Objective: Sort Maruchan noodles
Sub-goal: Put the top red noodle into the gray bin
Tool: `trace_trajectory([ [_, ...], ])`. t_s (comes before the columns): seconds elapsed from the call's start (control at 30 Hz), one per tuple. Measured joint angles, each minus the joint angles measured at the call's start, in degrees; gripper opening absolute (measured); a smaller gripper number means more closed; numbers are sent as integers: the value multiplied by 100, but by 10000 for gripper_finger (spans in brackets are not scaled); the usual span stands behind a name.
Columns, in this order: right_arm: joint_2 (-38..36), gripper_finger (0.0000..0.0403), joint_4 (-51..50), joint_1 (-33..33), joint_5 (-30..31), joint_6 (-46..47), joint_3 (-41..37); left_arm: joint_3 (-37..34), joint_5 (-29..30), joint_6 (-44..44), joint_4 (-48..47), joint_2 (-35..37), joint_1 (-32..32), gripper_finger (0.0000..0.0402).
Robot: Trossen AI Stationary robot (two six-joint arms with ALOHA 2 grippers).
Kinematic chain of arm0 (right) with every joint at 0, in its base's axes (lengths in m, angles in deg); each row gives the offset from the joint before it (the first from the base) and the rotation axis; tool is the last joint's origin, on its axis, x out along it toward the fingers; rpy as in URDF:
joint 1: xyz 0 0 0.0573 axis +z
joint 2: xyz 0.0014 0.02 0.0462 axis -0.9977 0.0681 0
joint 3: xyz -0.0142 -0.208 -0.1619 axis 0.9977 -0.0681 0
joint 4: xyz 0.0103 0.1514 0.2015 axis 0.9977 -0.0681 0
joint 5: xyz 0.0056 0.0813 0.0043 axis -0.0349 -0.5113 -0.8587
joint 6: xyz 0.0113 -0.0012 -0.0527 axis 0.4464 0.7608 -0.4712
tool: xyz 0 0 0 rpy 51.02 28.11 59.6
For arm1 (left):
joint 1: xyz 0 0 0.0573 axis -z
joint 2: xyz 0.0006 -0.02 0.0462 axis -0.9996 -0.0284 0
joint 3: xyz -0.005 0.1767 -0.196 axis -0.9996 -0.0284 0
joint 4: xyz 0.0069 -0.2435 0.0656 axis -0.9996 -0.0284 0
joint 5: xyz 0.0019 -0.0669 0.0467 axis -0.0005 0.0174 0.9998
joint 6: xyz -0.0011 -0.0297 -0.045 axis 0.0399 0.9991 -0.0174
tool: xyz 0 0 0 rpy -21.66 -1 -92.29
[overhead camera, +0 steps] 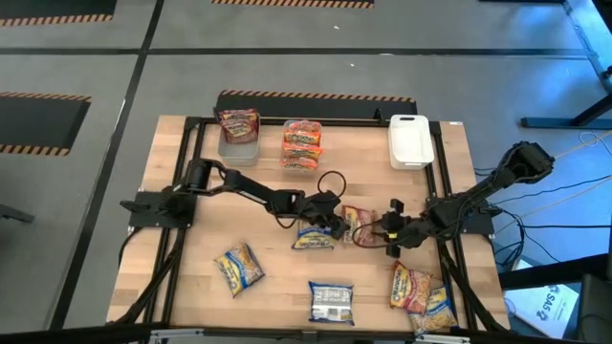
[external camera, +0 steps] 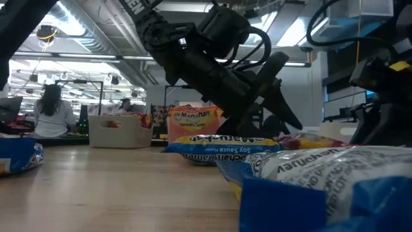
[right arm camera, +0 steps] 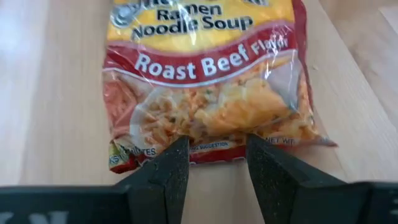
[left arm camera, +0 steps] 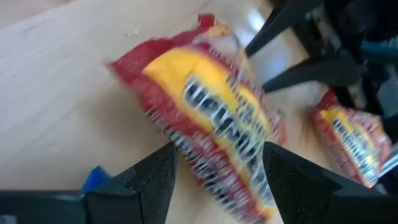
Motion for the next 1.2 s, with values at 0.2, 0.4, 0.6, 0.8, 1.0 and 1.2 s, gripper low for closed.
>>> trace_trajectory([
  [0.2, 91, 151, 172, 0, 1, -2, 4, 0, 119, 182, 35, -1, 7, 229],
  [0.4, 655, 151, 608, 0, 49, 16, 13, 0, 150, 212, -94, 0, 7, 229],
  [0.6, 1107, 151, 1175, 0, 146, -2, 20, 1, 261, 223, -403, 12, 7, 229],
  [0.8, 1377, 151, 1558, 0, 261, -1, 22, -4, 228, 216, -177, 1, 7, 229],
  [1.0, 1554, 151, 1854, 1, 461, -7, 11, -15, 129, 170, 385, -102, 18, 229],
  [1.2, 1648, 151, 2014, 4, 551, -11, 11, -11, 125, 24, 490, -138, 20, 209],
])
